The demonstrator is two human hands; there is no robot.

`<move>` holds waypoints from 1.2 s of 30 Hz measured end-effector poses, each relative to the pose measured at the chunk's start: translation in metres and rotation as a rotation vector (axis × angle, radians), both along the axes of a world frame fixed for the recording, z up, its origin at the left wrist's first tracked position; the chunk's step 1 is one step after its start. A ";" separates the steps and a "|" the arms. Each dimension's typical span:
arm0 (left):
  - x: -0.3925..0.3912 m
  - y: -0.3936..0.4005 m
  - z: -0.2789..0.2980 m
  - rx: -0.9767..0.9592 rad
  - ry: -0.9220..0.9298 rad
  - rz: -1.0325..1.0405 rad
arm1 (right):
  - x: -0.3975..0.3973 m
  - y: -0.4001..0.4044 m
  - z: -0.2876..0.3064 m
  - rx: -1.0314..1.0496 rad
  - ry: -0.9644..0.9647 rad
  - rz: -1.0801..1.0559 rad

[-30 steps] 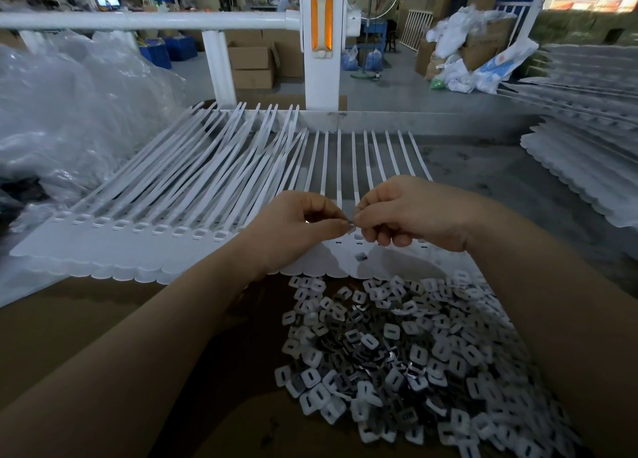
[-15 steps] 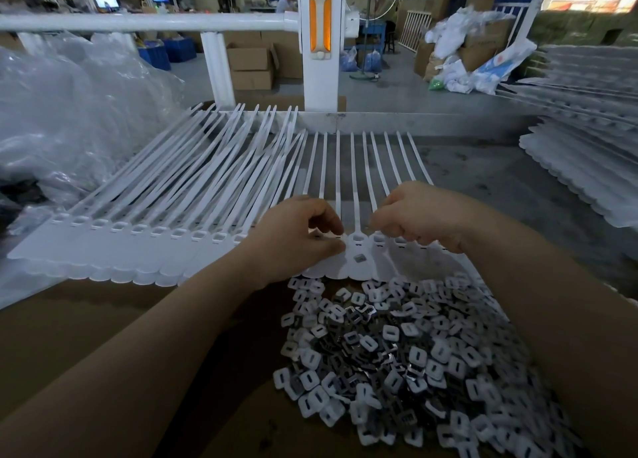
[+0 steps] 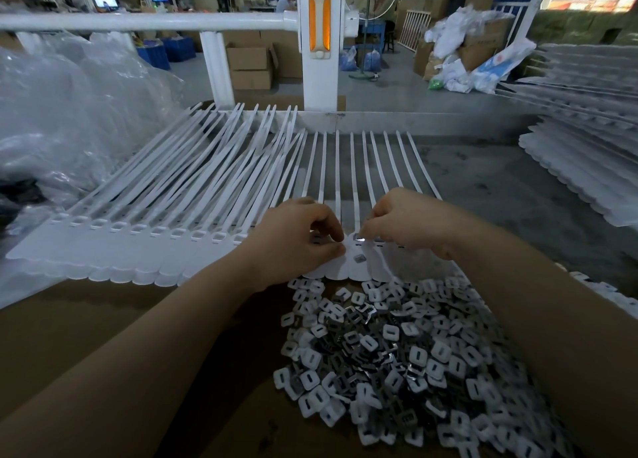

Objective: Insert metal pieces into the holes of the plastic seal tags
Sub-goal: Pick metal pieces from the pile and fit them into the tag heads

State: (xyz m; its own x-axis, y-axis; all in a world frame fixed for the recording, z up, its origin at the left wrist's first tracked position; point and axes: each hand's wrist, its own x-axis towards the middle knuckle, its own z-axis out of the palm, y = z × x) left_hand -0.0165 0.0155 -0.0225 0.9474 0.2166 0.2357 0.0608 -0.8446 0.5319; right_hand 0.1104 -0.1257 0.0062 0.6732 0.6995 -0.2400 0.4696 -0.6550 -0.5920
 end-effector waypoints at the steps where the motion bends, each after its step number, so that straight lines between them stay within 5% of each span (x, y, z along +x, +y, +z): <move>1: 0.000 0.000 0.000 0.004 0.002 0.000 | 0.000 0.000 0.000 -0.006 -0.011 0.002; 22: -0.002 0.000 -0.003 0.254 0.061 -0.079 | 0.004 -0.003 0.001 0.062 0.065 0.018; 30: 0.002 0.005 0.001 -0.105 0.030 -0.015 | -0.014 -0.008 0.021 -0.022 0.158 0.606; 36: 0.002 0.004 0.001 -0.229 0.011 0.008 | -0.033 0.002 0.018 -0.099 0.053 0.796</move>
